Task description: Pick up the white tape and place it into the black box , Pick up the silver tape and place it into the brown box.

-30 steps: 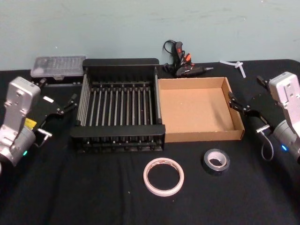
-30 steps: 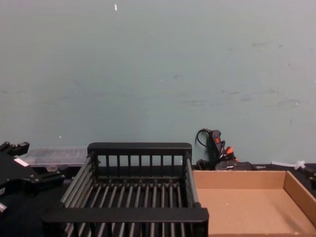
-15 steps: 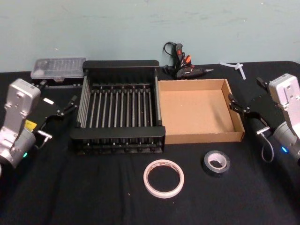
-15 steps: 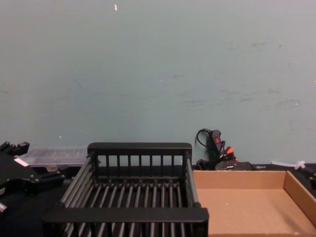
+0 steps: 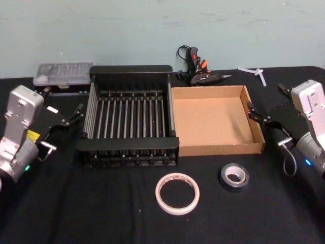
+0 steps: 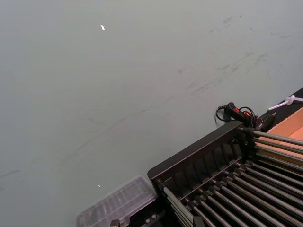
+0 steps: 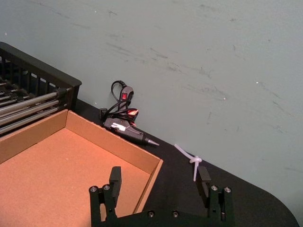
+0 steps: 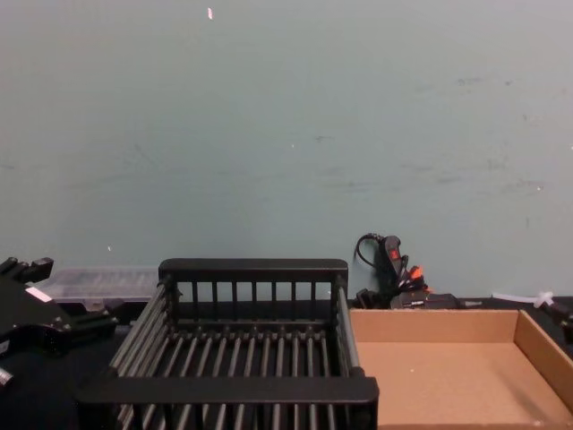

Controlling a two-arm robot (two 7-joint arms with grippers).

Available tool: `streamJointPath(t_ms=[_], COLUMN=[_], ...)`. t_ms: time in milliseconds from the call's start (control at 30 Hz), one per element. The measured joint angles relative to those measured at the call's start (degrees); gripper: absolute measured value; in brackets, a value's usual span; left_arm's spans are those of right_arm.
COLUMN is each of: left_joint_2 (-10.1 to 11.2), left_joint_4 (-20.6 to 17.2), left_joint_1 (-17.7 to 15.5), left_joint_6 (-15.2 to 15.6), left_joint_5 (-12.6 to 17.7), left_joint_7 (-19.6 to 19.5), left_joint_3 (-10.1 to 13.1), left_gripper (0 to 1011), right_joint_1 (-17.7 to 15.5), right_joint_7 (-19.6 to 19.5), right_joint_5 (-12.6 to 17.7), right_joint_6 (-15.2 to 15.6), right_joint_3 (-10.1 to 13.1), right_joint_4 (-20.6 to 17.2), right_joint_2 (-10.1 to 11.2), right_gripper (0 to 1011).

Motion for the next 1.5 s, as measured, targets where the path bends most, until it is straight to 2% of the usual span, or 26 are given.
streamJointPath(t_ms=[1500], left_joint_2=[0.00], left_joint_4=[0.00], left_joint_1=[0.00], left_joint_6=[0.00], left_joint_5=[0.00], left_joint_7=[0.00], left_joint_3=[0.00], left_gripper=[1001], right_joint_1=[-0.07], right_joint_7=[0.10], right_joint_5=[-0.01], right_joint_6=[-0.01], right_joint_3=[0.23], right_joint_4=[0.00], right_joint_2=[-0.09], right_gripper=[1002])
